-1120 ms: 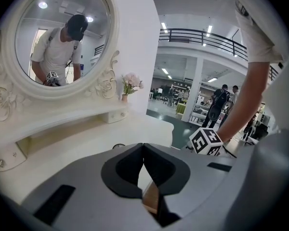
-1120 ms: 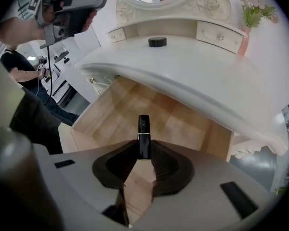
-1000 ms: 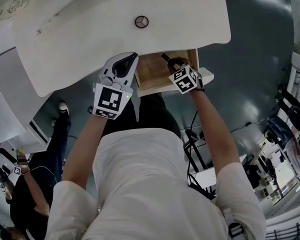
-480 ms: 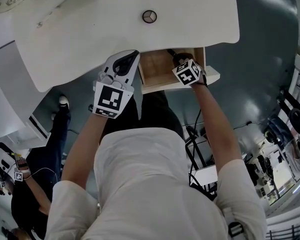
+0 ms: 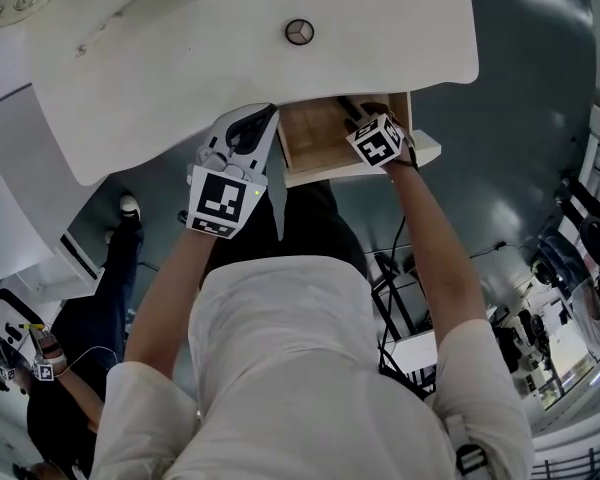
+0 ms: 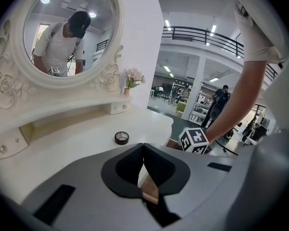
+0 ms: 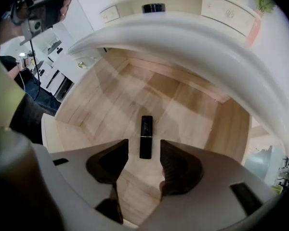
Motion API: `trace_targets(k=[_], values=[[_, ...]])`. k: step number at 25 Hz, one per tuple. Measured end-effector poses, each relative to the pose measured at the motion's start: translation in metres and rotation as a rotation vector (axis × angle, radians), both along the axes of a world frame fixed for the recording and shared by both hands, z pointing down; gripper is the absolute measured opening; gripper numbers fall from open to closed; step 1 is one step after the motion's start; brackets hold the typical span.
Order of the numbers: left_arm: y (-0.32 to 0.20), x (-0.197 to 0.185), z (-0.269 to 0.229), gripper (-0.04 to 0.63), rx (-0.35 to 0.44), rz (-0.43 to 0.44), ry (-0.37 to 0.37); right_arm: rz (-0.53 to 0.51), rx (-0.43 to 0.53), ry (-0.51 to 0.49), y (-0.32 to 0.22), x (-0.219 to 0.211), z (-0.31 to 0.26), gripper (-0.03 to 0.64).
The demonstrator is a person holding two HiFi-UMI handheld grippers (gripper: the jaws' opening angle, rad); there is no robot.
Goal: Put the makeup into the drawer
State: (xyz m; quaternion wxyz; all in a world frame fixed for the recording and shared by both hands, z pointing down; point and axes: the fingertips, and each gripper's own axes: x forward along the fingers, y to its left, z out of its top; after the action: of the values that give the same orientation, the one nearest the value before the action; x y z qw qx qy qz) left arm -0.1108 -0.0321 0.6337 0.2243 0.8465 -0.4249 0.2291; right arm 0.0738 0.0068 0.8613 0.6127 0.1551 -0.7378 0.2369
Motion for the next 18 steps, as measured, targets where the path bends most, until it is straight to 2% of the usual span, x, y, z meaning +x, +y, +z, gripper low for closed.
trace_targets(k=[8, 11, 18], values=[[-0.003, 0.007, -0.021, 0.015, 0.023, 0.024, -0.008, 0.102, 0.082, -0.069, -0.016, -0.001, -0.049, 0.215], [-0.005, 0.01, -0.028, 0.015, 0.025, 0.032, -0.001, 0.14, 0.138, -0.098, -0.023, 0.0, -0.073, 0.161], [-0.015, 0.017, -0.051, 0.015, 0.039, 0.033, 0.021, 0.234, 0.291, -0.181, -0.042, 0.005, -0.147, 0.082]])
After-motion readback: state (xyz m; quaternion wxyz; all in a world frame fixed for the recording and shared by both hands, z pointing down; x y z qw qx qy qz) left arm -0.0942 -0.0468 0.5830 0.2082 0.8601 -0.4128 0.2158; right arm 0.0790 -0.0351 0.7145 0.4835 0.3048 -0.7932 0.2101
